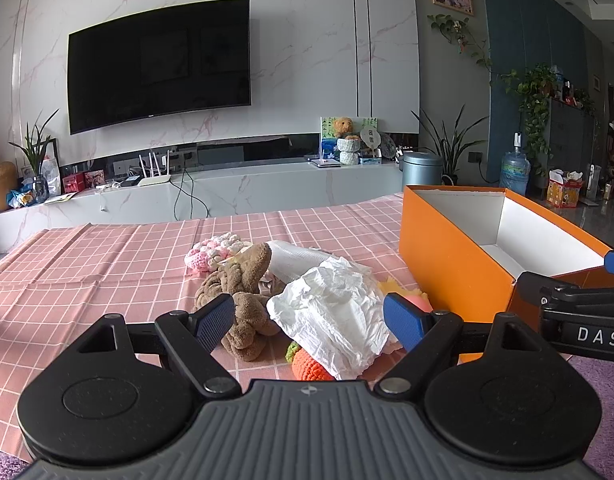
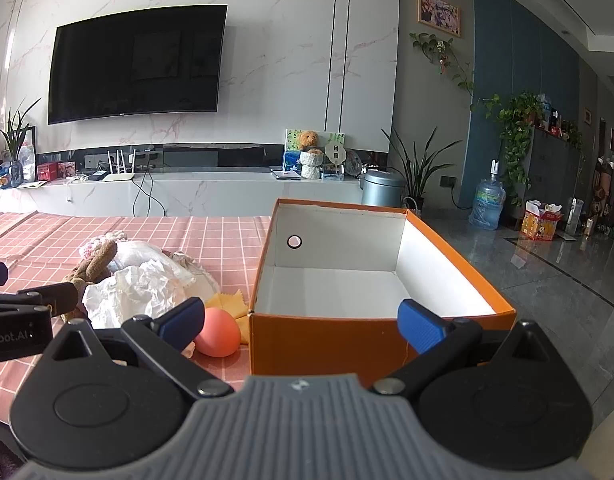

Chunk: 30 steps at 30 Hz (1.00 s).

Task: Organize soft objects

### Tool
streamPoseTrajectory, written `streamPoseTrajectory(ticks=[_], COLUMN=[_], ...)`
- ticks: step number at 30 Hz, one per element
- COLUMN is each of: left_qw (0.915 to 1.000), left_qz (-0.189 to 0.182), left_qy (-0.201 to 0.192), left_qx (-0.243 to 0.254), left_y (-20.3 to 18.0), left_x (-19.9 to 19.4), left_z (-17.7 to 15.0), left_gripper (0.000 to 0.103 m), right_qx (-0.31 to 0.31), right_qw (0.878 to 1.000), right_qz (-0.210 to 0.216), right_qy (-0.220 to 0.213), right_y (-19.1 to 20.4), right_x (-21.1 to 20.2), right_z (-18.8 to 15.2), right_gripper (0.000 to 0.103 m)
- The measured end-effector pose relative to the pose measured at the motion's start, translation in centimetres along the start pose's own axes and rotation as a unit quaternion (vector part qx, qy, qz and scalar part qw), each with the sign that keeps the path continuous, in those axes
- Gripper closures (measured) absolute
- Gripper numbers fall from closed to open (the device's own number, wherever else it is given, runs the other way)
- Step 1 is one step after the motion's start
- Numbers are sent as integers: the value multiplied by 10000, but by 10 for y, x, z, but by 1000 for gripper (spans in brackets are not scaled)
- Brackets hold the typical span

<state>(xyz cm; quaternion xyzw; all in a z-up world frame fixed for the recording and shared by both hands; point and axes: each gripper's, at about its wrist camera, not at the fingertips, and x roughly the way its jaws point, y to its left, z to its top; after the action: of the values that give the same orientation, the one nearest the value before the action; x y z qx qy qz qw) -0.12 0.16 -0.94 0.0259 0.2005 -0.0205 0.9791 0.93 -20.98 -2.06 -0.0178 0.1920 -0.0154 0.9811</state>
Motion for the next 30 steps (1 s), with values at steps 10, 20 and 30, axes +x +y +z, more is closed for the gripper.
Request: streamPoseTrajectory(ticks=[10,20,30], left_qw=[10000,9992,9958], left_qz=[-18,-183,-313], left_qy=[16,277,761], left_qx=[-12,-202,-401], left_y=[0,5,23], left_x=[0,3,19], left_z=[-1,-3,8], left_gripper=[7,27,43], right_qx=[-20,-531,-1518], right_qw=[10000,9970,9791], right_qz=[91,548,1343], right_qy=[-9,-125,140], right_y=[2,19,52], right_x=[1,3,28], right_z=[-1,-1,21], right_gripper=[2,15,38])
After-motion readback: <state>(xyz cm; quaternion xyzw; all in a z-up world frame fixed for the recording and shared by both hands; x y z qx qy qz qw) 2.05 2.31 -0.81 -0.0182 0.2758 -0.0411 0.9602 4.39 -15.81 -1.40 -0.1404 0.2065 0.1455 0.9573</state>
